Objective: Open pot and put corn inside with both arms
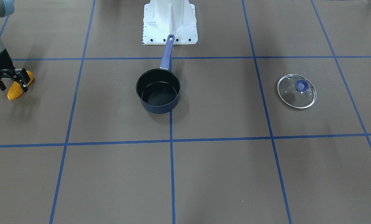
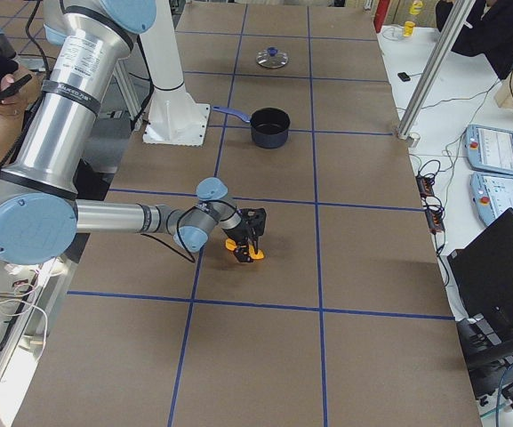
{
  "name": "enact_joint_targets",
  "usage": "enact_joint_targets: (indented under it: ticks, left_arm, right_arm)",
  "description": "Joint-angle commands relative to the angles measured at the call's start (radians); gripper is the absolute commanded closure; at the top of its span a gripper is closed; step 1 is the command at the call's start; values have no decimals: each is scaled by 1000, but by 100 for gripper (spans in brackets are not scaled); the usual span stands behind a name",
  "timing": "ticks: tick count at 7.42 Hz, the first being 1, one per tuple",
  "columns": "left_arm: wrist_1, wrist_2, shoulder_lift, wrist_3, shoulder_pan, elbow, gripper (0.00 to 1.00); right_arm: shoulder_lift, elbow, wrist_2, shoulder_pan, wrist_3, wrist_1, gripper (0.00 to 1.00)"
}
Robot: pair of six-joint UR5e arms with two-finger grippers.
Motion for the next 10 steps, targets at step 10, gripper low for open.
enact_joint_targets:
  ticks: [10]
  left_arm:
    - [75, 17, 47, -9, -4, -22, 2]
  right_arm:
    - [525, 128, 162, 93, 38, -363, 100]
